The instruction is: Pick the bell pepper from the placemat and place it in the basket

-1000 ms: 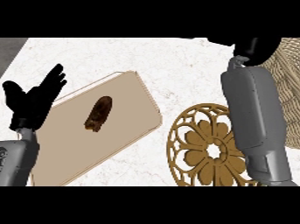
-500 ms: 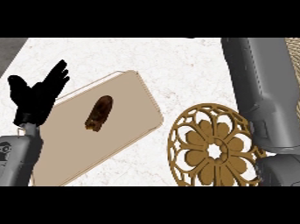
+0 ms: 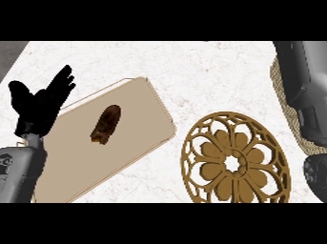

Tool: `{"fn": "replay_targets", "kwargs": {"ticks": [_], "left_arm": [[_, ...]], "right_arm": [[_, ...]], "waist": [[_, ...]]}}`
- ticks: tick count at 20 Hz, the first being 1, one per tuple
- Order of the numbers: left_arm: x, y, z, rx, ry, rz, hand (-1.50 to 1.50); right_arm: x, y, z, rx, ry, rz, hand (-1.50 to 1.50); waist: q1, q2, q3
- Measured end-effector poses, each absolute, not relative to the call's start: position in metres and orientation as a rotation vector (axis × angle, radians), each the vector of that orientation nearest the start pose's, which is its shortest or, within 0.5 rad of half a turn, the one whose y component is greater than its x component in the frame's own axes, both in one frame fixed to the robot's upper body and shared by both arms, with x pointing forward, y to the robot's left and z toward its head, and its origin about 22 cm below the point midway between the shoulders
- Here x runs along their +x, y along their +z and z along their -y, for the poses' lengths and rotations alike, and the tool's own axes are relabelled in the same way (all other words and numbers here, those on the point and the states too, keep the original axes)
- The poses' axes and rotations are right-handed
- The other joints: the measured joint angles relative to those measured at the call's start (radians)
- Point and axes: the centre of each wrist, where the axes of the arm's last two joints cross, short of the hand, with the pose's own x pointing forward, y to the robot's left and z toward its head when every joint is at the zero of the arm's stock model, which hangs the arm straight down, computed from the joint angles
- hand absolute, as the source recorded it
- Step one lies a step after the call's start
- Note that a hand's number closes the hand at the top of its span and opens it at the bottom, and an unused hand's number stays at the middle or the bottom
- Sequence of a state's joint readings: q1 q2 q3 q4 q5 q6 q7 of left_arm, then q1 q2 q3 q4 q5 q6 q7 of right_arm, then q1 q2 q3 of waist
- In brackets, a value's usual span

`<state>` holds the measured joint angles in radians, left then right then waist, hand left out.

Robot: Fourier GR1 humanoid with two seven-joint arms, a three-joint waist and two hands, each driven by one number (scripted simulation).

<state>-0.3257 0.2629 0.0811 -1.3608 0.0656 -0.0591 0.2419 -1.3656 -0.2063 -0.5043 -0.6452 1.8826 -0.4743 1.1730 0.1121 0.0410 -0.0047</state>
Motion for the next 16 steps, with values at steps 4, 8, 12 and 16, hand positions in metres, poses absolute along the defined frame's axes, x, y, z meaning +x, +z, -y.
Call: {"fn": "replay_targets", "kwargs": {"ticks": [4, 8, 12, 16], "left_arm": [[0.317, 0.055, -0.284, 0.130, -0.158, 1.431, 0.00], [0.309, 0.045, -0.293, 0.143, -0.137, 1.417, 0.00], [0.306, 0.043, -0.296, 0.152, -0.127, 1.406, 0.00], [0.305, 0.045, -0.294, 0.158, -0.122, 1.410, 0.00]], "right_arm": [[0.473, 0.276, 0.195, -1.844, -0.298, 0.937, 1.50], [0.475, 0.267, 0.206, -1.853, -0.300, 0.897, 1.50], [0.476, 0.248, 0.215, -1.862, -0.280, 0.860, 1.50], [0.476, 0.230, 0.225, -1.850, -0.287, 0.850, 1.50]], "waist": [[-0.010, -0.004, 0.002], [-0.027, -0.011, 0.002], [-0.044, -0.017, 0.004], [-0.052, -0.019, 0.005]]}}
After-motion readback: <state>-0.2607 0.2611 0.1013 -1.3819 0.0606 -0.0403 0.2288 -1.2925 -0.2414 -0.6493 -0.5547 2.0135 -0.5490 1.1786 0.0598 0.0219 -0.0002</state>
